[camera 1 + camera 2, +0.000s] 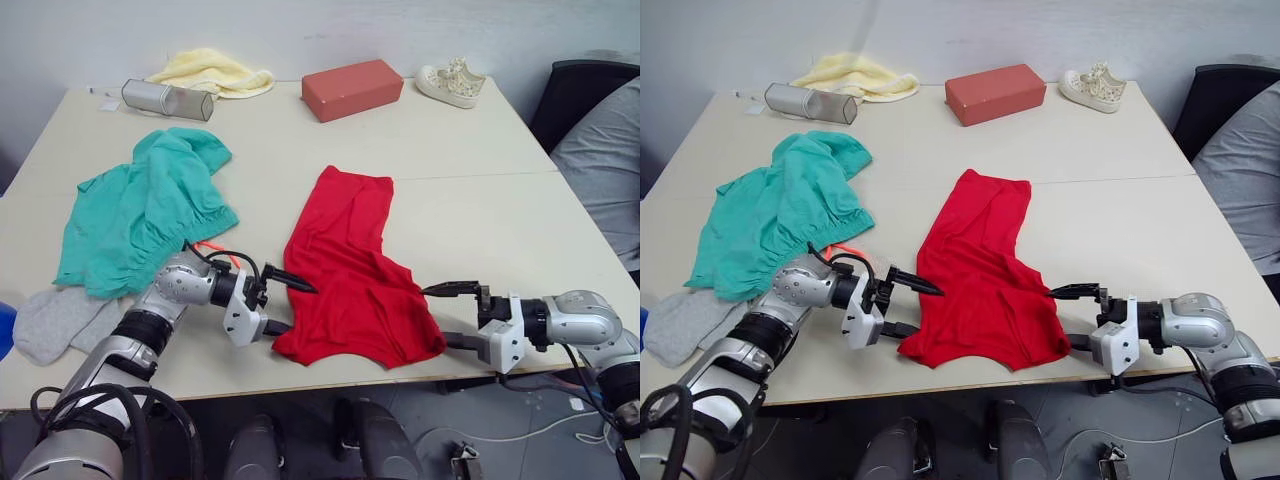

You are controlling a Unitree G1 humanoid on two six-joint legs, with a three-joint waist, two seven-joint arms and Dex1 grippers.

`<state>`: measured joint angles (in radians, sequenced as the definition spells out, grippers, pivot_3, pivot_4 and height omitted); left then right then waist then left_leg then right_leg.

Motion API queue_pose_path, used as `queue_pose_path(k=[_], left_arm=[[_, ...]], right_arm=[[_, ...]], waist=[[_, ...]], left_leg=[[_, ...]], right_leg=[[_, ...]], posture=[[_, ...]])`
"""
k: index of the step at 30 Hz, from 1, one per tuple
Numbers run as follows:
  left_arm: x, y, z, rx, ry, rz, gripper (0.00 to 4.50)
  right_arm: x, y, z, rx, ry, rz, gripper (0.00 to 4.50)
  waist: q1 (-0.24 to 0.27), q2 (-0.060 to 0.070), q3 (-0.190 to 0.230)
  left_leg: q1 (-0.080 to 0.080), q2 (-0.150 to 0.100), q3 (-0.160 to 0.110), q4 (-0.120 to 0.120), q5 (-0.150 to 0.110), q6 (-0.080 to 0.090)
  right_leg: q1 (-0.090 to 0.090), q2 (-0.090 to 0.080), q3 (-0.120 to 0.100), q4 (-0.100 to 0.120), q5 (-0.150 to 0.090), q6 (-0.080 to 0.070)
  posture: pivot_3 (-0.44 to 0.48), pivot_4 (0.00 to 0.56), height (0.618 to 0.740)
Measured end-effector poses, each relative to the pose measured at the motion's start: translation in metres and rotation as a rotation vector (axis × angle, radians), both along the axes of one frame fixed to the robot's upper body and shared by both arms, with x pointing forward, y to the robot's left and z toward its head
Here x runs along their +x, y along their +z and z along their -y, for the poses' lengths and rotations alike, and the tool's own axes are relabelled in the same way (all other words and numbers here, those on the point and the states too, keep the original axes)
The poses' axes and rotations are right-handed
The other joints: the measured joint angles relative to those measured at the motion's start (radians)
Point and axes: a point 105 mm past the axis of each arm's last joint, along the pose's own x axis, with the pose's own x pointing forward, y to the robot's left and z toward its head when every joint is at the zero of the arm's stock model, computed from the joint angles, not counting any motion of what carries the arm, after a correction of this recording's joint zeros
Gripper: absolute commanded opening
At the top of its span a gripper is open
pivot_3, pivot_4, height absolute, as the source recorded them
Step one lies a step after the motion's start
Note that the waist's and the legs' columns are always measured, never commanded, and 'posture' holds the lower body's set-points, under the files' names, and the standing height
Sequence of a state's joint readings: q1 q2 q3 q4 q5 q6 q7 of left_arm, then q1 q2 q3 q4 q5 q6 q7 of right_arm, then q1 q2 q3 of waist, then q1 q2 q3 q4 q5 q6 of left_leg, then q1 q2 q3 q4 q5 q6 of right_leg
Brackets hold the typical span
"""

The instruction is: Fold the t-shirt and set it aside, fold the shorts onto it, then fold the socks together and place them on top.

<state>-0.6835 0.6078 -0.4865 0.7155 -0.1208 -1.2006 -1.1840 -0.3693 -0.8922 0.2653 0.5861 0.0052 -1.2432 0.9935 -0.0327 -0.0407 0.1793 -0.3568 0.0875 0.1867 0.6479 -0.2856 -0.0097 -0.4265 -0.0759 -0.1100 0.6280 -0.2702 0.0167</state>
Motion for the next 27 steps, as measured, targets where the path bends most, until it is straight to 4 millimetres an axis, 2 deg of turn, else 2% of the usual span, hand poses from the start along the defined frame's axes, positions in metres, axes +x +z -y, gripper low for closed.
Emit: queue_pose_path(k=[8, 11, 13, 20, 27], left_arm=[[-0.011, -0.015, 0.0, 0.054, -0.02, -0.084, 0.87], [-0.013, -0.013, 0.002, 0.062, -0.039, -0.092, 0.02], [-0.019, -0.015, -0.001, 0.078, -0.037, -0.133, 0.02], [-0.059, -0.024, -0.025, 0.159, 0.0, -0.446, 0.02], [-0.082, -0.018, -0.026, 0.167, 0.013, -0.602, 0.02]], right_arm=[[-0.012, -0.015, -0.011, -0.025, 0.069, -0.074, 0.97], [-0.017, -0.021, -0.013, -0.027, 0.072, -0.106, 0.04], [-0.02, -0.02, -0.015, -0.022, 0.079, -0.116, 0.04], [-0.049, -0.021, -0.009, -0.014, 0.061, -0.23, 0.04], [-0.075, -0.022, 0.002, 0.002, -0.006, -0.38, 0.04]], waist=[[0.005, 0.0, 0.0], [0.002, 0.003, -0.002], [-0.003, 0.005, -0.002], [0.005, 0.008, 0.0], [0.011, 0.011, 0.003]], left_leg=[[0.0, 0.0, 0.0, 0.0, -0.001, 0.0], [0.0, -0.001, 0.0, 0.0, -0.001, 0.0], [0.0, 0.0, 0.001, -0.001, -0.002, 0.0], [0.001, 0.0, -0.002, 0.0, -0.004, -0.008], [0.0, -0.002, -0.004, 0.001, -0.007, -0.003]], right_leg=[[0.0, -0.001, 0.0, 0.0, -0.001, 0.0], [0.0, -0.001, 0.0, 0.0, -0.001, 0.001], [-0.001, -0.001, 0.001, 0.0, -0.002, 0.001], [-0.004, 0.0, 0.001, 0.012, -0.014, -0.002], [-0.002, -0.001, 0.001, 0.009, -0.017, 0.001]], posture=[[0.0, 0.15, 0.74], [0.0, 0.15, 0.74], [0.0, 0.15, 0.74], [0.0, 0.15, 0.74], [0.0, 0.15, 0.74]])
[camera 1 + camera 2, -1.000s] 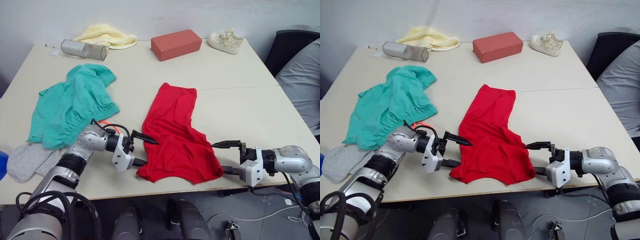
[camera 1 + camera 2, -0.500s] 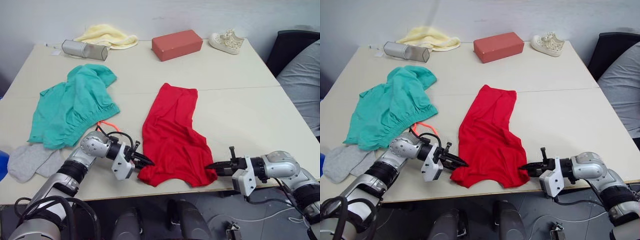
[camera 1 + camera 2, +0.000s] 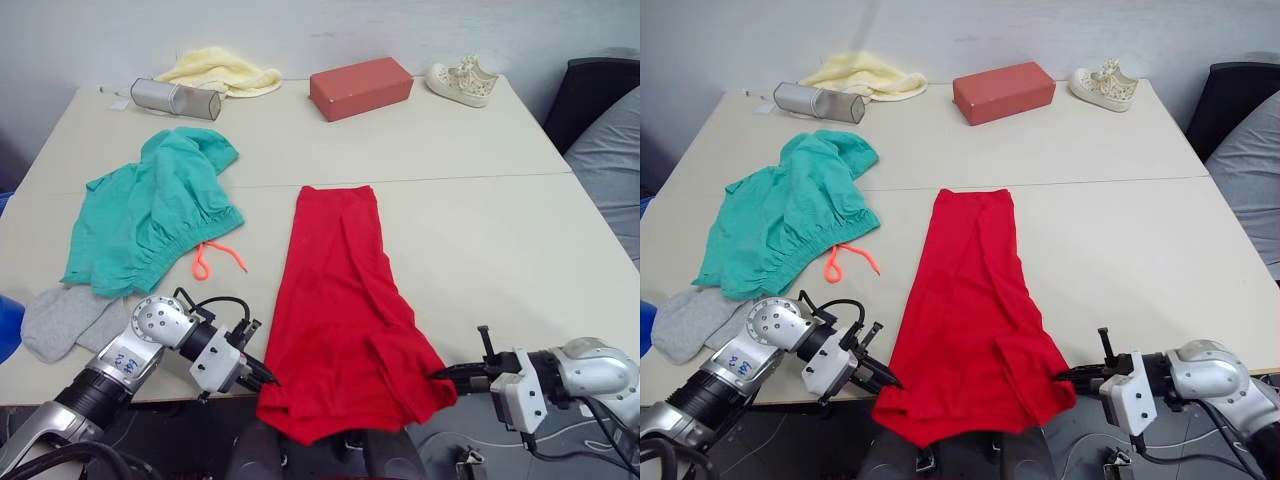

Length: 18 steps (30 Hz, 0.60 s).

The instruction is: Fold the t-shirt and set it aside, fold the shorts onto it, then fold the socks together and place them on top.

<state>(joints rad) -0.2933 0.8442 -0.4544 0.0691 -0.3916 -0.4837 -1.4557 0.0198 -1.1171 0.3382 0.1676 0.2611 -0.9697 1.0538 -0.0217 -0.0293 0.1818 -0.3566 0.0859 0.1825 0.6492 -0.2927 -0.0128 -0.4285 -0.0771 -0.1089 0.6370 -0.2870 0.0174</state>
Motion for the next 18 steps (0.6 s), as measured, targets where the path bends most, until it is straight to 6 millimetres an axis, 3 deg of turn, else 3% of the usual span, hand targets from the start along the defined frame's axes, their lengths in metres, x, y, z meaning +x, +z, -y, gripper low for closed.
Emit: queue_pose_path(k=[7, 10, 14, 18], left_arm=[[-0.009, 0.004, 0.005, -0.005, 0.039, -0.088, 0.02], [-0.011, 0.006, 0.005, 0.002, 0.062, -0.146, 0.02], [-0.005, 0.022, -0.005, 0.032, 0.183, -0.329, 0.02], [0.021, 0.046, -0.003, -0.032, 0.313, -0.438, 0.02]], right_arm=[[-0.022, -0.007, -0.005, 0.03, -0.034, -0.188, 0.04], [-0.022, -0.001, -0.009, 0.049, -0.051, -0.236, 0.04], [-0.003, 0.024, -0.013, 0.149, -0.164, -0.294, 0.04], [0.023, 0.051, -0.015, 0.22, -0.258, -0.342, 0.04]], waist=[[-0.004, 0.001, 0.001], [-0.003, 0.001, 0.002], [-0.003, 0.0, 0.004], [0.001, -0.001, 0.004]], left_leg=[[-0.001, 0.0, -0.002, -0.001, 0.0, 0.0], [-0.002, -0.001, -0.004, -0.001, 0.0, 0.0], [-0.002, -0.002, -0.008, 0.0, 0.0, 0.0], [-0.003, -0.003, -0.009, 0.0, 0.0, 0.0]], right_leg=[[0.0, 0.001, 0.0, -0.001, -0.002, 0.002], [0.0, 0.001, -0.001, -0.001, -0.002, 0.002], [-0.001, 0.002, 0.0, -0.001, -0.002, 0.002], [-0.001, 0.001, -0.001, -0.002, -0.001, 0.002]], posture=[[0.0, 0.15, 0.74], [0.0, 0.15, 0.74], [0.0, 0.15, 0.74], [0.0, 0.15, 0.74]])
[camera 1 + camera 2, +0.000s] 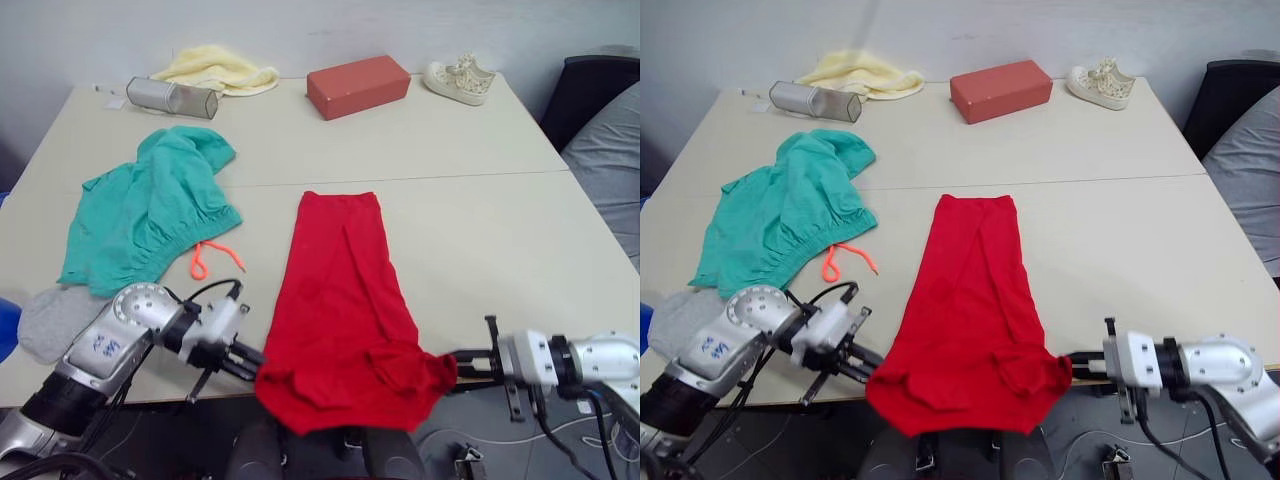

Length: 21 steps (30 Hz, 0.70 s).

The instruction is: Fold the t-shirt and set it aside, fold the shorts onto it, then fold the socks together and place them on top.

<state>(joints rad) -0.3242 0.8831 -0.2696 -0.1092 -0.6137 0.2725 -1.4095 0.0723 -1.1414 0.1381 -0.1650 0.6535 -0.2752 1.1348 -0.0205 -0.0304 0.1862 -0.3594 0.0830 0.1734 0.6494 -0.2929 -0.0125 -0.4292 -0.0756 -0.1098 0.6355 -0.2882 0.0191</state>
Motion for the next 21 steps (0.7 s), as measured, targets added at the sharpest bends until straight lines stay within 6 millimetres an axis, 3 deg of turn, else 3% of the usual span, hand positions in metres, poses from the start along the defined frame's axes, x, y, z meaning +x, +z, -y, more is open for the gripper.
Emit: queue_pose_path(k=[4, 8, 13, 17, 21], left_arm=[[0.044, 0.025, 0.0, -0.09, 0.2, -0.074, 0.02], [0.083, 0.042, 0.004, -0.19, 0.362, -0.157, 0.02], [0.141, 0.047, 0.011, -0.257, 0.642, -0.169, 0.02], [0.176, 0.045, 0.01, -0.264, 0.852, -0.195, 0.02], [0.192, 0.028, 0.004, -0.205, 0.992, -0.237, 0.02]], right_arm=[[0.035, 0.033, -0.012, 0.126, -0.094, -0.006, 0.04], [0.071, 0.054, -0.018, 0.191, -0.181, -0.002, 0.04], [0.138, 0.069, -0.017, 0.222, -0.448, 0.019, 0.04], [0.175, 0.062, -0.011, 0.213, -0.661, -0.046, 0.04], [0.19, 0.041, -0.005, 0.167, -0.781, -0.134, 0.04]], waist=[[0.001, -0.001, 0.001], [-0.001, -0.002, 0.001], [-0.005, -0.003, 0.002], [-0.007, -0.003, 0.002], [-0.009, -0.003, 0.002]], left_leg=[[-0.002, 0.0, -0.001, 0.0, 0.0, 0.0], [-0.012, -0.001, -0.001, 0.004, 0.003, -0.005], [-0.017, -0.003, 0.0, 0.013, 0.003, -0.005], [-0.017, -0.002, 0.001, 0.013, 0.003, -0.005], [-0.017, -0.002, 0.002, 0.013, 0.003, -0.006]], right_leg=[[-0.001, 0.0, -0.001, 0.0, 0.002, -0.003], [-0.011, 0.0, -0.002, 0.005, 0.004, -0.002], [-0.016, -0.001, -0.002, 0.012, 0.004, -0.001], [-0.016, -0.002, -0.001, 0.015, 0.004, -0.001], [-0.017, -0.002, -0.001, 0.016, 0.004, -0.002]], posture=[[0.0, 0.15, 0.74], [0.0, 0.15, 0.74], [0.0, 0.15, 0.74], [0.0, 0.15, 0.74], [0.0, 0.15, 0.74]])
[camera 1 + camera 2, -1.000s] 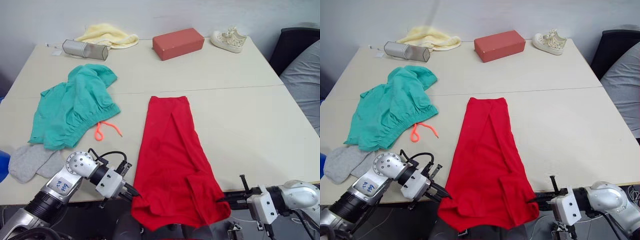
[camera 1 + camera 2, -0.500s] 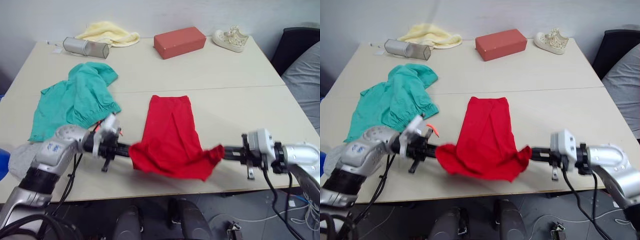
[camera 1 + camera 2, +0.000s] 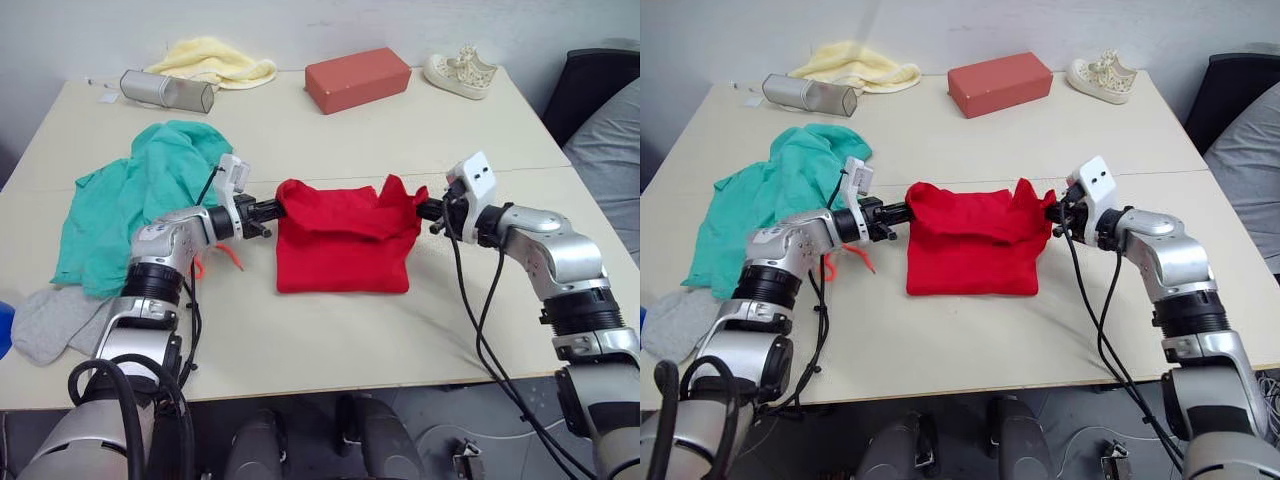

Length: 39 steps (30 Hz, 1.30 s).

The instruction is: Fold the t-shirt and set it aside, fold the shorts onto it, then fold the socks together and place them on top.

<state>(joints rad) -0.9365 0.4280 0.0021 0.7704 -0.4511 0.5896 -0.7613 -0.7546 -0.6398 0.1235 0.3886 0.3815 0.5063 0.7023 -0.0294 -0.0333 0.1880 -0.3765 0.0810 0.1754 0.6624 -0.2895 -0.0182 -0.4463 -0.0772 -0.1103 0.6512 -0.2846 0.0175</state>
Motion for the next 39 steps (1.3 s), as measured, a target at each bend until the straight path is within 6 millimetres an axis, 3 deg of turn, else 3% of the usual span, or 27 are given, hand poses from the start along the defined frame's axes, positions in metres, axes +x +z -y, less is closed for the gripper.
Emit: queue_pose_path(k=[3, 5, 6, 8, 15, 16, 21, 24, 27, 31, 33, 35, 39], left_arm=[[0.004, -0.021, -0.003, 0.051, 0.064, -0.067, 0.02], [0.005, -0.024, -0.004, 0.056, 0.08, -0.073, 0.02], [0.006, -0.022, -0.006, 0.046, 0.095, -0.069, 0.26], [0.007, -0.021, -0.008, 0.036, 0.105, -0.069, 0.77], [0.01, -0.016, -0.016, 0.062, 0.137, -0.023, 3.0], [0.01, -0.014, -0.018, 0.072, 0.142, -0.007, 3.01], [0.004, 0.004, -0.03, 0.126, 0.109, 0.185, 3.01], [-0.003, 0.019, -0.027, 0.133, 0.056, 0.311, 3.59], [-0.019, 0.03, -0.026, 0.176, -0.027, 0.458, 4.48], [-0.049, 0.033, -0.02, 0.159, -0.18, 0.594, 4.48], [-0.07, 0.029, -0.022, 0.147, -0.285, 0.603, 4.48], [-0.09, 0.019, -0.03, 0.19, -0.375, 0.59, 4.48], [-0.112, 0.005, -0.033, 0.199, -0.449, 0.559, 4.48]], right_arm=[[0.006, -0.011, -0.002, -0.007, -0.028, -0.033, 0.04], [0.007, -0.015, -0.005, 0.007, -0.03, -0.048, 0.04], [0.008, -0.016, -0.006, 0.017, -0.035, -0.048, 0.25], [0.009, -0.017, -0.007, 0.024, -0.036, -0.048, 0.76], [0.009, -0.012, 0.006, -0.019, -0.057, -0.029, 3.19], [0.008, -0.01, 0.009, -0.033, -0.061, -0.025, 3.53], [-0.005, 0.002, 0.03, -0.107, -0.053, 0.02, 3.53], [-0.016, 0.011, 0.027, -0.122, 0.017, 0.078, 3.57], [-0.042, 0.015, 0.003, -0.122, 0.214, 0.153, 3.57], [-0.077, 0.017, -0.032, -0.176, 0.466, 0.24, 3.57], [-0.092, 0.007, -0.052, -0.193, 0.561, 0.243, 3.57], [-0.099, -0.009, -0.071, -0.192, 0.599, 0.229, 3.57], [-0.099, -0.039, -0.094, -0.244, 0.616, 0.192, 3.57]], waist=[[-0.002, 0.0, 0.0], [-0.002, 0.0, 0.0], [-0.002, 0.0, 0.0], [-0.003, 0.0, 0.0], [-0.003, 0.0, 0.0], [-0.003, 0.0, 0.0], [-0.002, 0.0, 0.0], [-0.002, 0.0, 0.0], [-0.003, 0.0, 0.0], [-0.002, 0.0, 0.0], [-0.004, 0.0, 0.0], [-0.009, 0.0, 0.0], [-0.004, 0.001, 0.001]], left_leg=[[0.0, 0.0, 0.001, 0.0, 0.0, 0.0], [0.0, 0.0, 0.001, 0.001, 0.001, -0.001], [0.001, 0.001, 0.001, 0.001, 0.001, -0.001], [0.001, 0.001, 0.001, 0.001, 0.001, -0.001], [0.001, 0.001, 0.001, 0.001, 0.001, -0.001], [0.001, 0.001, 0.001, 0.001, 0.001, -0.001], [0.001, 0.001, 0.001, 0.0, 0.0, -0.002], [0.001, 0.001, 0.002, 0.0, 0.0, -0.002], [0.002, 0.001, 0.002, -0.001, 0.0, -0.003], [0.003, 0.001, 0.002, 0.0, 0.0, -0.004], [0.003, 0.002, 0.002, 0.0, 0.0, -0.004], [0.004, 0.003, 0.002, -0.001, -0.001, -0.004], [0.003, 0.002, 0.001, -0.001, -0.001, -0.001]], right_leg=[[0.0, 0.0, 0.0, 0.001, 0.0, 0.0], [-0.001, 0.0, 0.001, 0.002, 0.0, 0.0], [-0.001, 0.0, 0.001, 0.003, 0.0, 0.0], [-0.001, 0.0, 0.001, 0.003, 0.0, 0.0], [-0.001, 0.0, 0.002, 0.003, 0.0, 0.0], [-0.001, 0.0, 0.002, 0.003, 0.0, 0.0], [-0.001, 0.0, 0.002, 0.002, 0.0, 0.0], [-0.001, 0.0, 0.002, 0.002, 0.0, 0.0], [0.0, 0.002, 0.002, 0.002, 0.0, 0.0], [0.0, 0.002, 0.002, 0.002, 0.0, -0.001], [0.0, 0.002, 0.003, 0.002, 0.0, -0.001], [0.0, 0.002, 0.003, 0.003, 0.0, -0.002], [0.0, 0.0, 0.002, 0.002, 0.0, -0.003]], posture=[[0.0, 0.15, 0.74], [0.0, 0.15, 0.74], [0.0, 0.15, 0.74], [0.0, 0.15, 0.74], [0.0, 0.15, 0.74], [0.0, 0.15, 0.74], [0.0, 0.15, 0.74], [0.0, 0.15, 0.74], [0.0, 0.15, 0.74], [0.0, 0.15, 0.74], [0.0, 0.15, 0.74], [0.0, 0.15, 0.74], [0.0, 0.15, 0.74]])
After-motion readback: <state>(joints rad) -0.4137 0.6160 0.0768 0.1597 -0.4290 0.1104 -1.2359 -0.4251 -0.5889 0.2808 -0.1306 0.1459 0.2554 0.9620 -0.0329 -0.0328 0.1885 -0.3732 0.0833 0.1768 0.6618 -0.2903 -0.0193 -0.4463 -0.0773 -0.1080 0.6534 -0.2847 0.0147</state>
